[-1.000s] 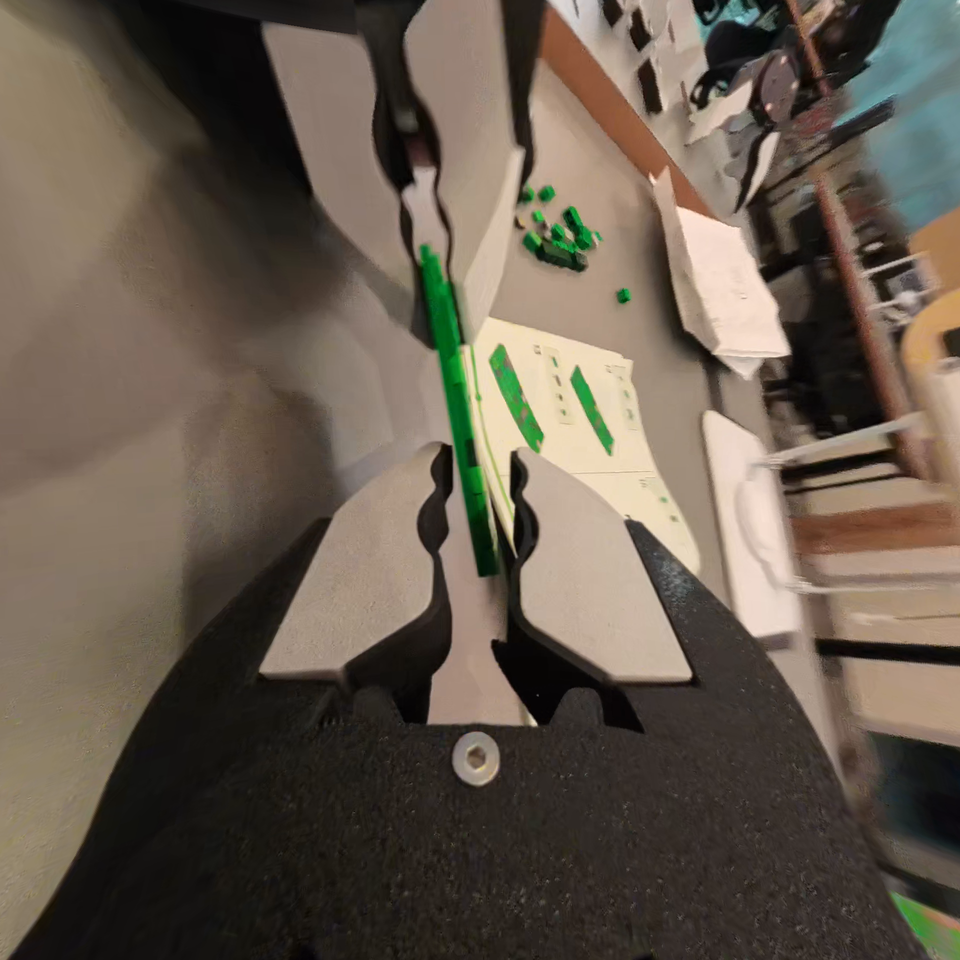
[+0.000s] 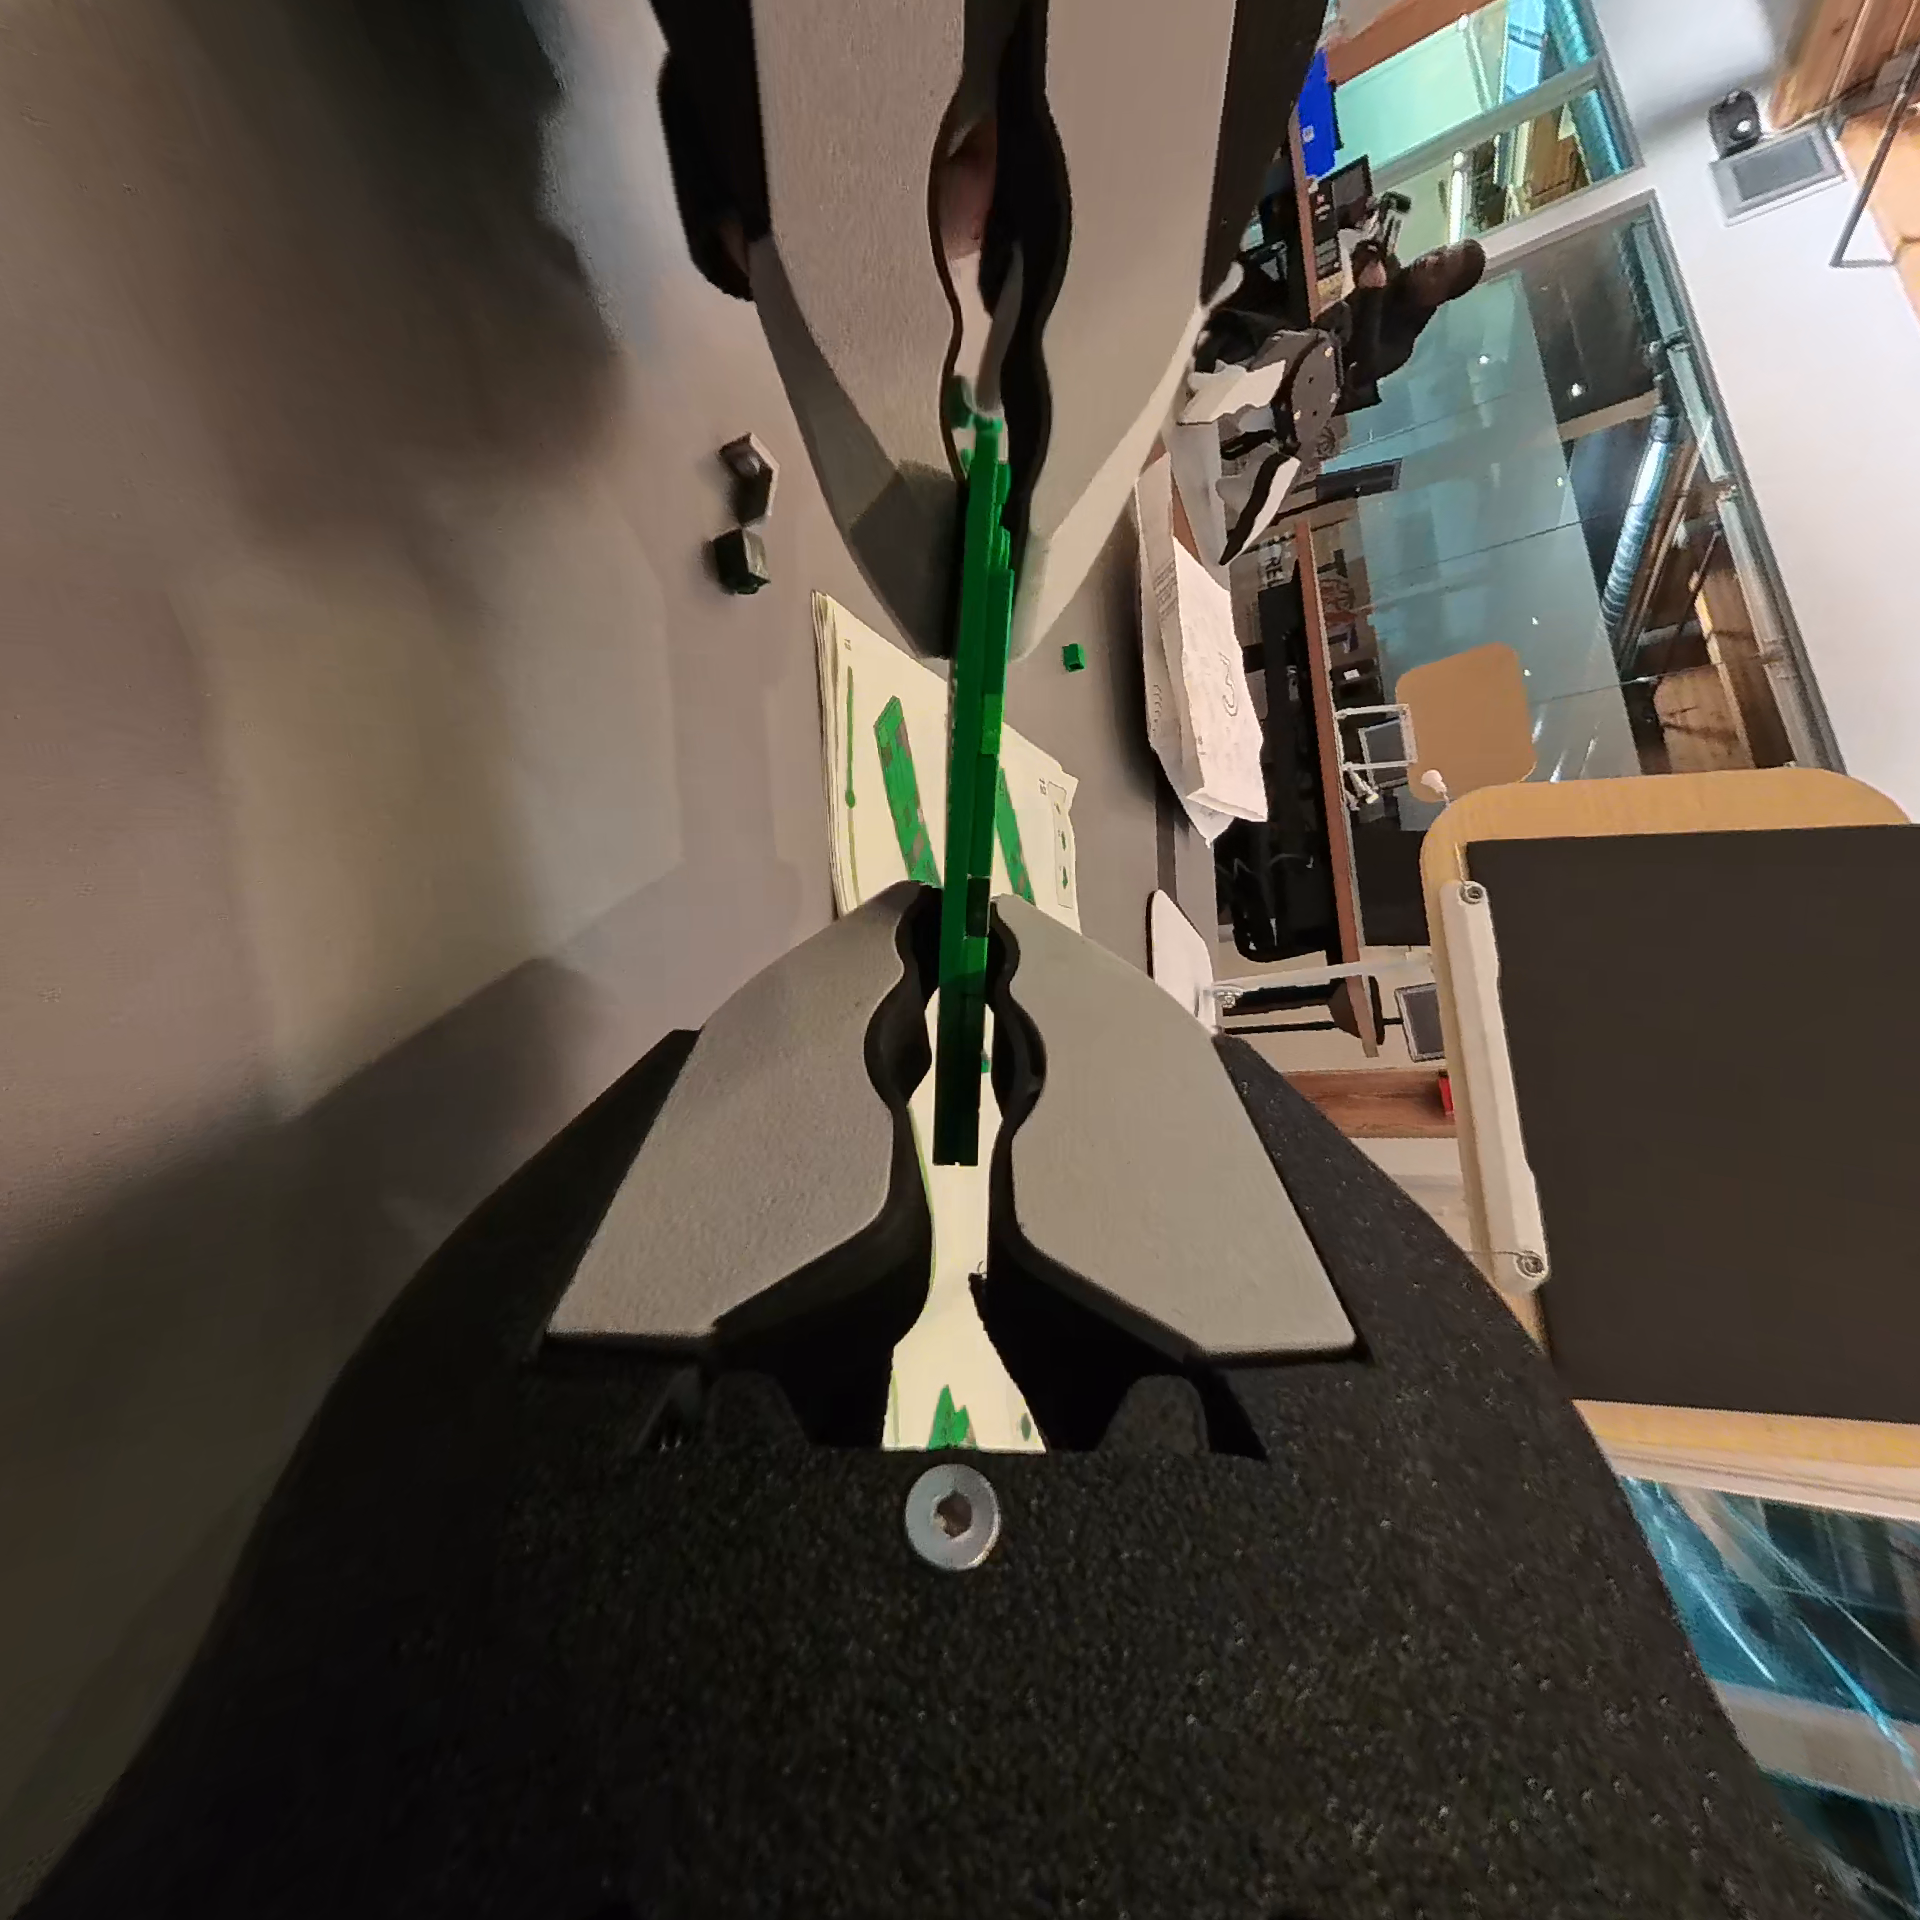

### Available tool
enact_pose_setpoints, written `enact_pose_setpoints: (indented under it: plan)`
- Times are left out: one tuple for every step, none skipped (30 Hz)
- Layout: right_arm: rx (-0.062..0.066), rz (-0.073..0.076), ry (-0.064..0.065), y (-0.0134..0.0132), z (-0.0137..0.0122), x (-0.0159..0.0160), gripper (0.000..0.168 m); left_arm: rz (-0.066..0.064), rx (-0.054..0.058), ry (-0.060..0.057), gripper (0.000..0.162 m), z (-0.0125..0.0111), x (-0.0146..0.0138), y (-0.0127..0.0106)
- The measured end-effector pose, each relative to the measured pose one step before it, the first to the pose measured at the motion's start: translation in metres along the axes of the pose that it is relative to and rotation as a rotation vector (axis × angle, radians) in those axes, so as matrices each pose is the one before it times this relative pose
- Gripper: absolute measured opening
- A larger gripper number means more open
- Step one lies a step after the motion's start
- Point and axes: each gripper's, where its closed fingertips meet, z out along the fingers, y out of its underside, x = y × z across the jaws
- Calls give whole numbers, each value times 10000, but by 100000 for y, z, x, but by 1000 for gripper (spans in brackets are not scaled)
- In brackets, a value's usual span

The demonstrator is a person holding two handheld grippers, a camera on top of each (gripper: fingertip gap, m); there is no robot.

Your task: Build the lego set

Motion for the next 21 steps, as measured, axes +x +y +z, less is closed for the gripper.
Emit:
enact_pose_setpoints:
  plan:
    - [15,-5,-51,0,11,-89,6,190,-75,18,6,-7,97,13]
    - [12,-37,-28,-7,7,-64,6,172,-65,4,6,1,101,17]
    - [-10,-55,-30,19,-1,-75,6,147,-59,17,6,9,118,8]
    - [-14,-70,-50,12,13,-110,6,110,-49,58,6,19,136,21]
    - [-11,-90,-59,-4,5,-139,6,83,-34,92,6,7,151,23]
    - [-23,-127,-46,-3,17,-148,6,111,-21,81,6,-4,149,28]
    - [-28,-150,-41,-18,25,-128,6,177,-19,61,6,4,140,37]
    - [-28,-154,-60,-17,20,-162,6,249,-33,62,6,-1,164,31]
    - [-44,-149,-76,-17,33,-191,6,272,-44,67,5,-10,174,47]
    - [-56,-165,-71,-22,40,-183,6,237,-48,79,5,-9,169,37]
    - [-64,-185,-75,-40,35,-200,7,221,-60,69,5,-23,145,25]
    - [-77,-181,-39,-23,37,-124,7,200,-71,40,5,-6,99,34]
    - [-70,-122,-51,-8,38,-119,7,160,-69,28,5,2,104,37]
    - [-40,-42,-41,17,42,-88,7,106,-45,-17,5,24,32,32]
    - [-12,35,8,32,23,14,7,-15,-6,-77,5,24,-48,20]
    - [19,112,27,50,2,90,7,-184,43,-108,6,41,-135,5]
    - [24,195,85,64,-29,241,7,-384,91,-76,6,52,-182,-8]
    - [-4,210,134,123,-60,353,6,-622,132,12,7,110,-153,4]
    - [-58,91,206,208,-46,415,6,-880,165,39,10,156,-225,-5]
    - [-80,-43,228,220,-33,358,6,-1026,152,100,13,158,-256,-5]
    - [-124,-91,142,277,2,162,6,-1016,115,280,24,102,-104,31]
